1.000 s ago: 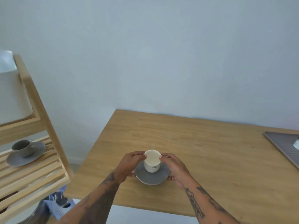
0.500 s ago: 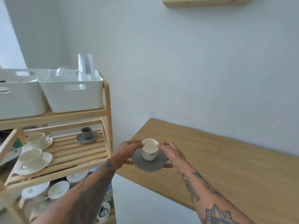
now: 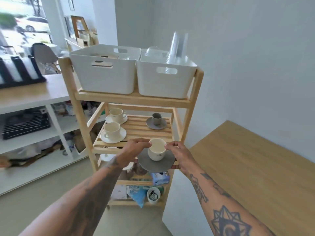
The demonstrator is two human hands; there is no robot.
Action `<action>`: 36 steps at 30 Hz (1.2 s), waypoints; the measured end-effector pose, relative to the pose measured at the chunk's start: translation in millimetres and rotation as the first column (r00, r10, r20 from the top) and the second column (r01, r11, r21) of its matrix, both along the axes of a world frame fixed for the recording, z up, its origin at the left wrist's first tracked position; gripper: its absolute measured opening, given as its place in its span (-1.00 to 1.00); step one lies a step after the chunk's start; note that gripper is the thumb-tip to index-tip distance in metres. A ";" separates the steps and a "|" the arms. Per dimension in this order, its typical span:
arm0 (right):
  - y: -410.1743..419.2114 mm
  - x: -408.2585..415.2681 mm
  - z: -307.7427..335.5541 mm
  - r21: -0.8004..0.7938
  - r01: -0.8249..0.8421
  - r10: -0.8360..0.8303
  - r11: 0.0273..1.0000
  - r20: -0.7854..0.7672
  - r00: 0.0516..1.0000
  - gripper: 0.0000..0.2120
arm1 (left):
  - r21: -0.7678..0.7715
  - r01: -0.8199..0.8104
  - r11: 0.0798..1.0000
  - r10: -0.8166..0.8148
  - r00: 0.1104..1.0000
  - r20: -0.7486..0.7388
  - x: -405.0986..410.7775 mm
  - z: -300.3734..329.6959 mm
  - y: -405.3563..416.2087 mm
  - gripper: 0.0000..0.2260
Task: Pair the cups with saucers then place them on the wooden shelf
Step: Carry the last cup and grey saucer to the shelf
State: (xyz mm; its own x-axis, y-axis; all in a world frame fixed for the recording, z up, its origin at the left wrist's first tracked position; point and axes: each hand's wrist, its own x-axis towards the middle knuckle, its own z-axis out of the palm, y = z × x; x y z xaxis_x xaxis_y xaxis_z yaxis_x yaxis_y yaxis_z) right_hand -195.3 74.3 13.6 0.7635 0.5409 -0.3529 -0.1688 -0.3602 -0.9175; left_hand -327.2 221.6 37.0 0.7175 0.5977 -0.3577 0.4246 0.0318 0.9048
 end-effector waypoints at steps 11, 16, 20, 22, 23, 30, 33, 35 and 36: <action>128.6 76.4 -62.6 -0.136 0.053 -0.054 0.989 -0.004 0.999 -0.84 | -0.049 -0.004 0.999 0.003 0.999 -0.036 88.9 -68.5 120.7 -0.84; 149.3 119.5 -85.5 -0.189 0.134 -0.142 0.973 -0.031 0.989 -0.79 | -0.012 0.067 0.998 -0.067 0.998 -0.018 139.4 -95.6 145.1 -0.74; 160.9 142.6 -96.9 -0.187 0.169 -0.177 0.968 -0.026 0.984 -0.80 | -0.040 0.067 0.997 -0.067 0.998 0.015 167.8 -112.8 158.0 -0.78; 165.4 150.0 -101.5 -0.183 0.183 -0.192 0.966 -0.036 0.981 -0.80 | -0.057 0.056 0.997 -0.055 0.998 0.019 177.3 -121.3 162.3 -0.82; 167.1 152.1 -103.9 -0.184 0.186 -0.196 0.965 -0.039 0.980 -0.79 | -0.062 0.050 0.997 -0.049 0.999 0.017 180.3 -125.1 164.0 -0.84; 177.1 155.8 -117.9 -0.189 0.157 -0.159 0.969 0.007 0.987 -0.79 | -0.055 0.002 0.998 -0.004 1.000 -0.030 187.6 -139.5 172.9 -0.78; 178.6 156.9 -117.8 -0.198 0.145 -0.146 0.969 0.013 0.989 -0.73 | -0.069 0.019 0.997 -0.021 1.000 -0.023 188.8 -141.2 175.3 -0.78; 177.6 157.1 -115.8 -0.201 0.112 -0.111 0.973 0.015 0.994 -0.65 | -0.054 0.034 0.998 -0.035 0.999 -0.028 189.0 -140.3 174.0 -0.75; 176.3 156.9 -114.8 -0.205 0.092 -0.091 0.974 0.015 0.996 -0.60 | -0.052 0.043 0.998 -0.044 0.998 -0.032 188.5 -139.4 172.8 -0.73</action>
